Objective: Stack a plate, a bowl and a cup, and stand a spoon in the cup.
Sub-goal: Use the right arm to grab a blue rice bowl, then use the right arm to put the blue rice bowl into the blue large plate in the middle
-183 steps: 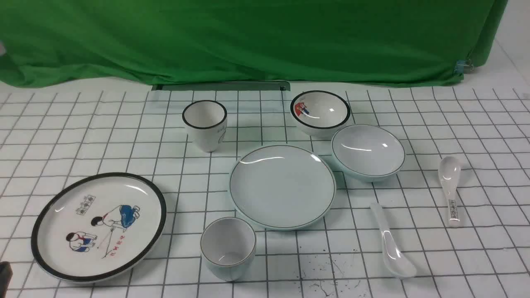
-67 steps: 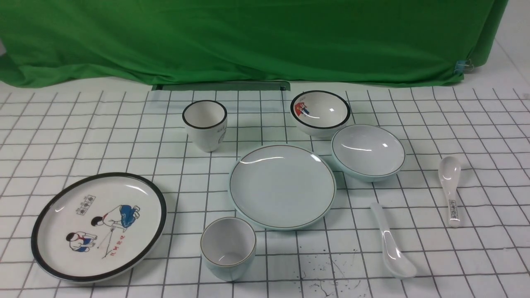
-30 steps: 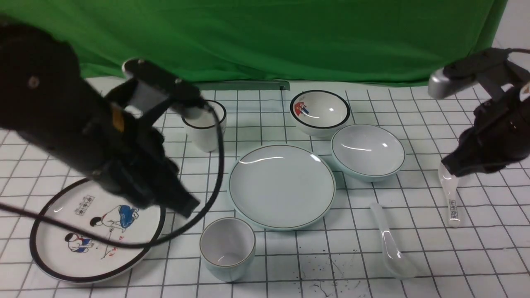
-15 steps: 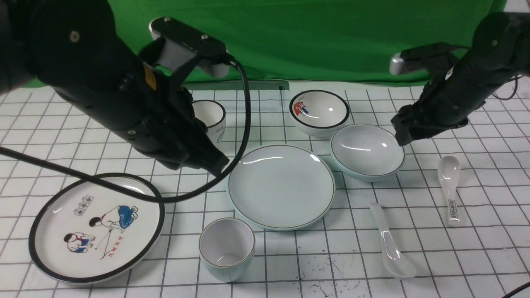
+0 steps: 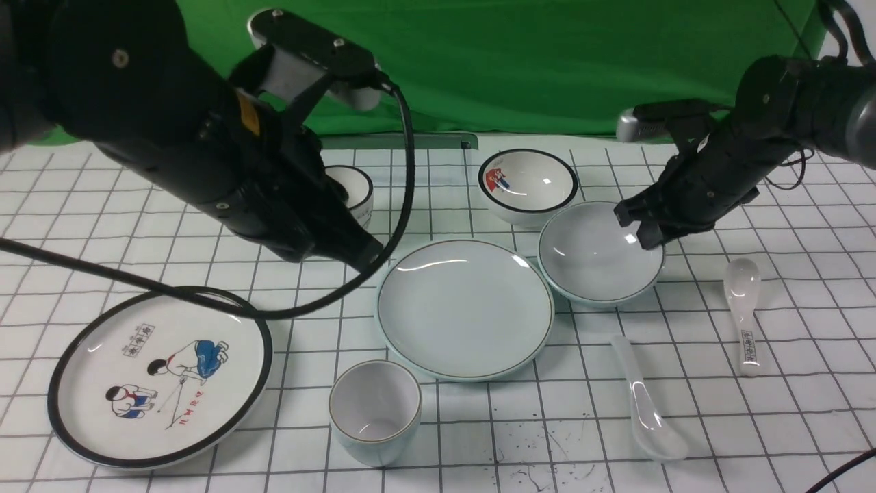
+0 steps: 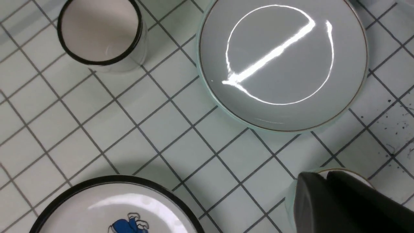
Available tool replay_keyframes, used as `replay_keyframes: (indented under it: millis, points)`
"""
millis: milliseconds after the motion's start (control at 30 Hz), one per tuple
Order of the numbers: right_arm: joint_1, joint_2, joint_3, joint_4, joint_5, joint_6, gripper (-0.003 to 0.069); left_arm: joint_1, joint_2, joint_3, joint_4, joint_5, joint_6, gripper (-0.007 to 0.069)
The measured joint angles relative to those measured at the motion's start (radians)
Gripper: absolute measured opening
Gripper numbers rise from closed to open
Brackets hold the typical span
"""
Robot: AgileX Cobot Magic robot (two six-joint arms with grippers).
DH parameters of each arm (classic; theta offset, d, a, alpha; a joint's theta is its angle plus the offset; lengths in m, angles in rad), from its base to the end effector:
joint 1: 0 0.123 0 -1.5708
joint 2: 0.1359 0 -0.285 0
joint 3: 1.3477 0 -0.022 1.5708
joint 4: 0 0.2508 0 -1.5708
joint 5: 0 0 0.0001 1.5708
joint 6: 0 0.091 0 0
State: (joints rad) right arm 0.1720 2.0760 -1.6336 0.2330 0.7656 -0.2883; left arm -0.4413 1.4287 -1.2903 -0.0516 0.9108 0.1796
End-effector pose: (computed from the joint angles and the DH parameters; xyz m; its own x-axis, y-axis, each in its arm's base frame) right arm 0.4441 0.0920 0.2044 -0.8466 -0.2659 -0.4610 -0.3422 0.9354 0.0891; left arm 0.2713 -0.1323 0.3425 -0.6673 0.4781 -0.5711 0.5522 0.8321 0.0513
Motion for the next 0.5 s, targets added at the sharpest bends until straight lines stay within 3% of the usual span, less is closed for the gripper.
replay_keyframes:
  millis: [167, 300, 500]
  points:
    - [0.003, -0.076, 0.007, -0.007, 0.092, -0.048, 0.0076, 0.127, -0.043, 0.062, -0.017, -0.019, -0.004, -0.0011]
    - [0.049, -0.201, 0.005, 0.075, 0.148, -0.123, 0.0076, 0.242, -0.141, 0.218, -0.033, -0.070, -0.006, -0.0011]
    - [0.178, -0.192, 0.004, 0.158, 0.132, -0.152, 0.0076, 0.256, -0.213, 0.361, -0.079, -0.185, -0.004, -0.0011]
